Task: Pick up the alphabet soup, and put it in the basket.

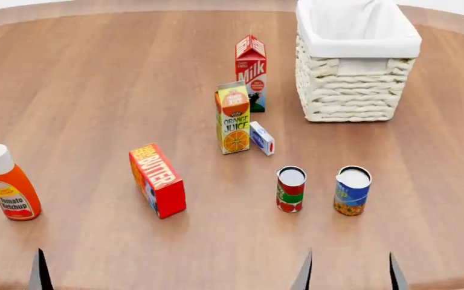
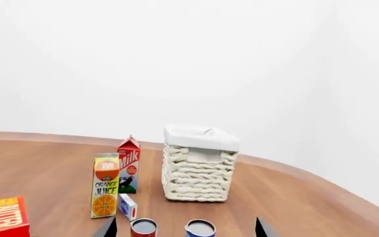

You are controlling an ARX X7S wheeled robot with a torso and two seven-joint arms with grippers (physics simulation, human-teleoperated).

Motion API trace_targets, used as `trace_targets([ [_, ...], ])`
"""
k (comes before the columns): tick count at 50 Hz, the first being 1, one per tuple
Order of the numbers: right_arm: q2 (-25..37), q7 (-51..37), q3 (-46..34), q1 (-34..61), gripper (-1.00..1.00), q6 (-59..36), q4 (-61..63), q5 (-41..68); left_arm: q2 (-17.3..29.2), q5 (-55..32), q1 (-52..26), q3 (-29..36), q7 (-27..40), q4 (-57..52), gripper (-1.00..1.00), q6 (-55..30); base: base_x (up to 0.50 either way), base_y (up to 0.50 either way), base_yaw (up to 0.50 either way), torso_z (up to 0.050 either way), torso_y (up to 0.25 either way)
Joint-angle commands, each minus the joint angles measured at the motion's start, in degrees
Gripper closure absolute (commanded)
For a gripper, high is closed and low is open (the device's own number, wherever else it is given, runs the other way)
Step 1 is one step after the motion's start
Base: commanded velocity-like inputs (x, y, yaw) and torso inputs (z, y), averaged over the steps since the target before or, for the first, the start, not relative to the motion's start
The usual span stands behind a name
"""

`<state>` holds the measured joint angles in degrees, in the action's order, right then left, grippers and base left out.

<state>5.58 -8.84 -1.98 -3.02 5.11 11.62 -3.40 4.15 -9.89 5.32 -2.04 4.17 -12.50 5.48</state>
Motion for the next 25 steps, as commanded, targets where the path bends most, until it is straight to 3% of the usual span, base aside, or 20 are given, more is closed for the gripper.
trace_targets([
  [1,1.8,-2.2,2.4,-0.7,-1.0,0.7,3.4,1.9,1.1,-1.4,1.6,-1.5,2.3,-3.4,-1.0,3.2,0.0,0.0,0.0,0.0,0.0],
  [11,2.4,-2.9,3.5,0.5,-1.0,-0.5,2.8,4.3,1.8,-5.9,1.0,-2.9,2.8,-2.7,-1.0,3.6,0.0,0.0,0.0,0.0,0.0],
  [25,3.0,-3.9,3.1,0.3,-1.0,-0.8,3.1,4.8,3.5,-5.4,1.8,-1.9,4.5,-4.2,-1.0,1.7,0.0,0.0,0.0,0.0,0.0],
])
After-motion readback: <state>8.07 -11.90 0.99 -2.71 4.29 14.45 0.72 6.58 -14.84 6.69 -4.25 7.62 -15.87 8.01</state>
